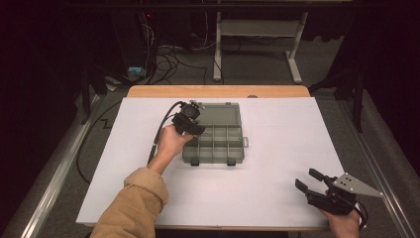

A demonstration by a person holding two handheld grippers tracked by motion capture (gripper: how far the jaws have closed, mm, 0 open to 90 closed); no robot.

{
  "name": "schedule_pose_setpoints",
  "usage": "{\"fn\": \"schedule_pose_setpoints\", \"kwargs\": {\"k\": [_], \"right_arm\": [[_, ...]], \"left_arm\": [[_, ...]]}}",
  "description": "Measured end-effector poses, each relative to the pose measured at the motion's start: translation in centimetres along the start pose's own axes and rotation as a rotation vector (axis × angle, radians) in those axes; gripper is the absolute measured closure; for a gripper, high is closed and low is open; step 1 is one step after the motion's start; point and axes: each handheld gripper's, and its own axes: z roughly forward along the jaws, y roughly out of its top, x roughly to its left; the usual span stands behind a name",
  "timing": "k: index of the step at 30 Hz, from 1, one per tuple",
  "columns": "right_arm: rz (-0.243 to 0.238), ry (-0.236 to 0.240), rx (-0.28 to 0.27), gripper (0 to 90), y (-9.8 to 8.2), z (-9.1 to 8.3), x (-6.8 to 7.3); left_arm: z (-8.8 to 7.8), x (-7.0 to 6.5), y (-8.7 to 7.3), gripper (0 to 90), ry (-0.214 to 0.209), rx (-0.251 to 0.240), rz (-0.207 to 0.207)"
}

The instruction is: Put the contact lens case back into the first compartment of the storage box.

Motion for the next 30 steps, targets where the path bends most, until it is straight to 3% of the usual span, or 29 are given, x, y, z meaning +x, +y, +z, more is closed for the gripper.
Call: {"fn": "schedule_pose_setpoints", "kwargs": {"k": [10,16,21,24,30], "right_arm": [[0.0,-0.001,0.0,32.5,0.0,0.0,0.0],[0.0,-0.002,0.003,32.5,0.0,0.0,0.1],[0.001,-0.004,0.003,32.5,0.0,0.0,0.1],[0.0,-0.004,0.003,32.5,0.0,0.0,0.1],[-0.001,-0.004,0.002,32.5,0.0,0.0,0.0]], "left_arm": [[-0.3,-0.3,-0.8,66.7,0.001,0.02,0.025],[-0.4,-0.1,-2.0,66.8,-0.024,0.018,0.021],[0.1,-0.1,-2.6,69.6,0.032,0.055,0.038],[0.1,0.5,-3.0,70.2,0.003,0.04,0.007],[-0.7,0.2,-3.1,66.2,-0.009,-0.002,0.014]]}}
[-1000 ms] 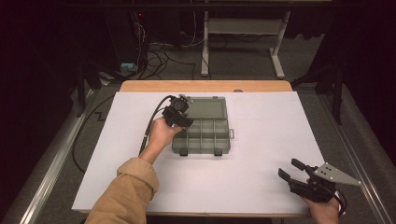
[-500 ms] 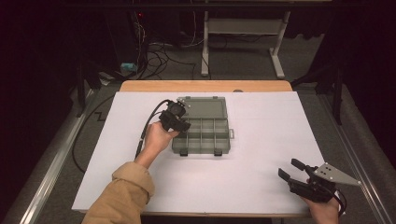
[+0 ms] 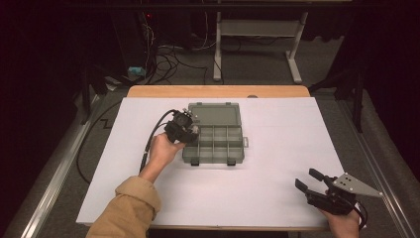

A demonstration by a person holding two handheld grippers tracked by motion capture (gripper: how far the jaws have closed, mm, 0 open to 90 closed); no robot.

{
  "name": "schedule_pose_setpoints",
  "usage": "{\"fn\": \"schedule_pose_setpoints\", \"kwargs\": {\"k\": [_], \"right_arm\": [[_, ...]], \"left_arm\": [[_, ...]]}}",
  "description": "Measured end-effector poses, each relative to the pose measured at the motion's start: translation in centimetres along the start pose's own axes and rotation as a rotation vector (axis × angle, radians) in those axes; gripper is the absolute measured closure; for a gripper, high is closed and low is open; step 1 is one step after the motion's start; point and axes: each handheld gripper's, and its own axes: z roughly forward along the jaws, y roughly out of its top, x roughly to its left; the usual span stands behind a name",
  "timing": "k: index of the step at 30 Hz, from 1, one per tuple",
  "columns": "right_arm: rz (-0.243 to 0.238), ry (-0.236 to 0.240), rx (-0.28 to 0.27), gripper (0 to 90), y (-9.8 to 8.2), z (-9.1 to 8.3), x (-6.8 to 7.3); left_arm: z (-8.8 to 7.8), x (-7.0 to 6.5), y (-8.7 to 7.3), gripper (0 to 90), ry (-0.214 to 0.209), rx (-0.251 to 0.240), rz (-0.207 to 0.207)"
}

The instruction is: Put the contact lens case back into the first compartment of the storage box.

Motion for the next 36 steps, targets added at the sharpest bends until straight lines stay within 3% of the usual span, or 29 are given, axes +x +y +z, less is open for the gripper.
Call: {"fn": "schedule_pose_setpoints", "kwargs": {"k": [5,14,25,29,32,36], "right_arm": [[-0.001,0.0,-0.003,32.6,0.0,-0.1,0.0],[-0.002,-0.002,-0.001,32.6,0.0,0.0,0.0],[0.0,0.003,-0.002,32.6,0.0,0.0,0.0],[0.003,0.002,-0.006,32.6,0.0,-0.1,0.0],[0.003,0.003,-0.006,32.6,0.0,0.0,-0.1],[0.005,0.003,-0.004,32.6,0.0,0.1,-0.2]], "left_arm": [[-0.6,0.1,-0.1,58.7,0.013,-0.028,-0.014],[-1.0,0.1,1.1,60.0,0.029,-0.072,-0.039],[1.0,0.4,3.9,64.8,0.048,-0.036,-0.067],[1.6,0.4,3.8,67.7,0.028,-0.001,-0.072],[1.7,0.0,3.4,69.0,0.023,0.024,-0.05],[1.3,-0.2,2.8,69.2,0.024,0.009,-0.037]]}}
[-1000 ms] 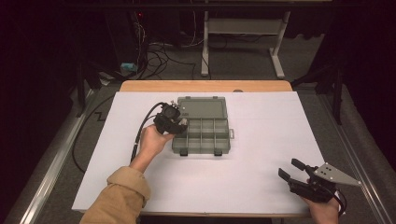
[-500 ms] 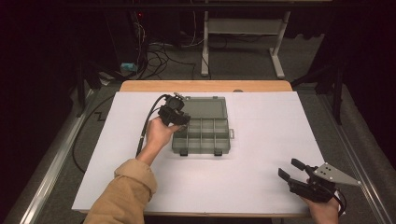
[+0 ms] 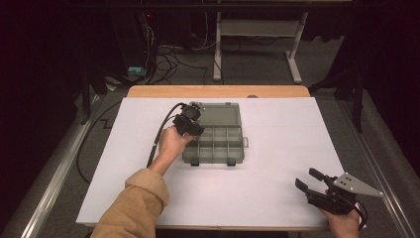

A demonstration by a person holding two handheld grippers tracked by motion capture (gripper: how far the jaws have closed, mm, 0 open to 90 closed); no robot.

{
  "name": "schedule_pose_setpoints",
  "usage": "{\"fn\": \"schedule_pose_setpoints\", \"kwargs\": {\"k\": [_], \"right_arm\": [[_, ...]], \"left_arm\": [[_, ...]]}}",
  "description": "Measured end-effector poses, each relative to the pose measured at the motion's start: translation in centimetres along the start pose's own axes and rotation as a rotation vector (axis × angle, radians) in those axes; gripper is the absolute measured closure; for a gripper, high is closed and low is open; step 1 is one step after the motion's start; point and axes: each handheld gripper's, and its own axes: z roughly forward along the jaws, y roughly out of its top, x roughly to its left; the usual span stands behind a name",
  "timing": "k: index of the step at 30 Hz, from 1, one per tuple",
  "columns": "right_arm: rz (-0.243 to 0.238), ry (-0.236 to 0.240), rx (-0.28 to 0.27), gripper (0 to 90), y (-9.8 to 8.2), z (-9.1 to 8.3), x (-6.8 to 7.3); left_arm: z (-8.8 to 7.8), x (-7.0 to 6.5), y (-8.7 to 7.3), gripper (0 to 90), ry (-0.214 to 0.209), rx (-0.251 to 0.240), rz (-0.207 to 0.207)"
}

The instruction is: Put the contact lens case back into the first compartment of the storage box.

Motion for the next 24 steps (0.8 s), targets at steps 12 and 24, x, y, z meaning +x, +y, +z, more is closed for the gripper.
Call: {"fn": "schedule_pose_setpoints", "kwargs": {"k": [12,24], "right_arm": [[-0.009,-0.014,-0.021,35.0,0.1,-0.2,0.1],[-0.023,-0.01,-0.046,39.3,0.3,-0.2,0.5]], "left_arm": [[-3.2,0.0,-3.3,58.8,-0.028,-0.145,-0.02],[-7.0,0.0,-9.7,47.0,-0.034,-0.303,-0.049]]}}
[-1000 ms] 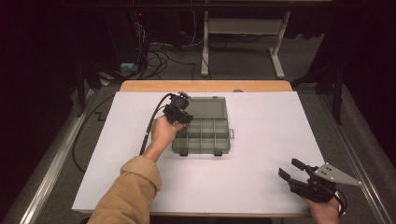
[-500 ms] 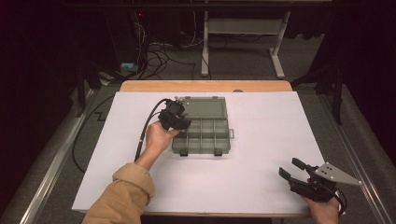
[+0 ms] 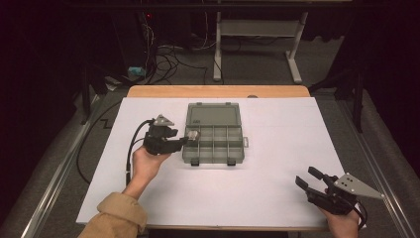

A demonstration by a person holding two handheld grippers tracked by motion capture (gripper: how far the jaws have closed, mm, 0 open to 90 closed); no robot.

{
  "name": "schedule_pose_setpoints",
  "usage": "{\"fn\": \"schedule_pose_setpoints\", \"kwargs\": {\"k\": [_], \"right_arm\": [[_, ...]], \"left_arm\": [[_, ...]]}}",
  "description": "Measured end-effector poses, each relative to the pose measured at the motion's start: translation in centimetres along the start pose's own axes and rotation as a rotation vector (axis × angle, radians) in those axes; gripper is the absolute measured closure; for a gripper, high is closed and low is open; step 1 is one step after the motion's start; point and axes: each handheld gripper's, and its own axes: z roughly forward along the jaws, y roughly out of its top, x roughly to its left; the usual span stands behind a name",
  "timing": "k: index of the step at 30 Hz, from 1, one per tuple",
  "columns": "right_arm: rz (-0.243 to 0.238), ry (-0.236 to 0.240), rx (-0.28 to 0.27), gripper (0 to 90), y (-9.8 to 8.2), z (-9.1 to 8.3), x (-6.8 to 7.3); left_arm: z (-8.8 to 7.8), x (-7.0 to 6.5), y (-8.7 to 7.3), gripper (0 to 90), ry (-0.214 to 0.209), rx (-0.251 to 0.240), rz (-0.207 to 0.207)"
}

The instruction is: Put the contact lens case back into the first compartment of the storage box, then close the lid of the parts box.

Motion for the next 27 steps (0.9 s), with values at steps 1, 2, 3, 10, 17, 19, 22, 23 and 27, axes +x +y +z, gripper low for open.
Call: {"fn": "schedule_pose_setpoints", "kwargs": {"k": [1,2,3,10,17,19,22,23,27], "right_arm": [[-0.002,0.001,-0.002,39.5,0.0,0.0,0.0],[-0.002,0.001,-0.005,39.5,0.0,0.0,0.0],[0.0,0.001,-0.011,39.5,0.1,0.1,0.1],[0.01,0.015,-0.023,38.8,0.5,0.5,0.3],[-0.004,0.029,-0.013,38.5,1.0,1.3,1.0],[-0.001,0.033,-0.005,39.0,1.1,1.5,1.0],[0.003,0.044,0.001,40.5,1.2,1.8,1.1],[0.005,0.047,0.002,41.1,1.3,1.9,1.2],[0.011,0.064,0.002,42.8,2.0,2.5,1.6]], "left_arm": [[-0.4,-0.1,-0.6,46.2,0.003,-0.014,0.001],[-0.7,-0.1,-1.1,45.9,0.006,-0.025,0.0],[-1.1,-0.1,-1.6,45.4,0.008,-0.032,0.004],[-3.0,0.2,-4.9,42.3,0.028,-0.084,-0.02],[-4.2,0.9,-7.2,40.0,0.039,-0.115,-0.056],[-4.4,1.1,-7.6,39.6,0.052,-0.118,-0.054],[-4.5,1.3,-8.3,39.2,0.066,-0.141,-0.068],[-4.5,1.3,-8.5,39.1,0.07,-0.147,-0.075],[-4.3,1.2,-9.2,38.8,0.083,-0.14,-0.076]]}}
